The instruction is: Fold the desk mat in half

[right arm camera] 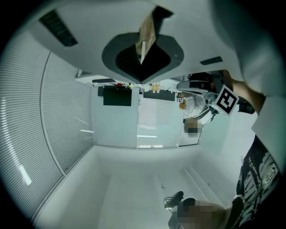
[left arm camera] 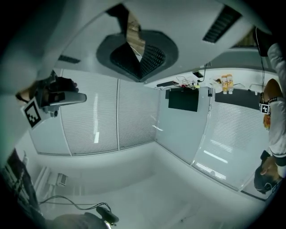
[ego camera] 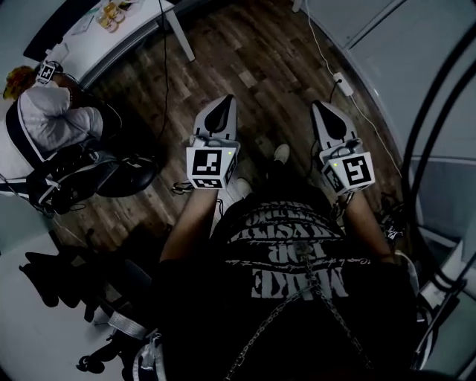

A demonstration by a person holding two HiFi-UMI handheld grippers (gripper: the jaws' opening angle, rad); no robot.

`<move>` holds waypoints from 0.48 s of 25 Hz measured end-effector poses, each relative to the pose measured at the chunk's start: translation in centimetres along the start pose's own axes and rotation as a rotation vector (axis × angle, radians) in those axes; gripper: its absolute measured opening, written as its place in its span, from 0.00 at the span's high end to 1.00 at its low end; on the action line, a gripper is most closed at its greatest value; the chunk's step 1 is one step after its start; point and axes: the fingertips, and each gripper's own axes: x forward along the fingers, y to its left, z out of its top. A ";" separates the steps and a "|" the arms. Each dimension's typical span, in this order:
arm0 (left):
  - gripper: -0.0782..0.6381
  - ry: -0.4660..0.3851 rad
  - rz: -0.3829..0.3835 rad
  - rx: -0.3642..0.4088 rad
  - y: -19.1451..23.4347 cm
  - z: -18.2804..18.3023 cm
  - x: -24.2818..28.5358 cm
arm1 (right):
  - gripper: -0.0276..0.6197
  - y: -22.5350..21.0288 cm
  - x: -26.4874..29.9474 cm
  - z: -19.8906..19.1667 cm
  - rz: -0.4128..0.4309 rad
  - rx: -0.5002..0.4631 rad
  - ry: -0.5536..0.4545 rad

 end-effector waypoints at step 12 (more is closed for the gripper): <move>0.88 0.058 0.044 -0.015 2.6 -2.0 7.5 | 0.96 -6.8 5.7 -2.6 0.012 0.017 0.035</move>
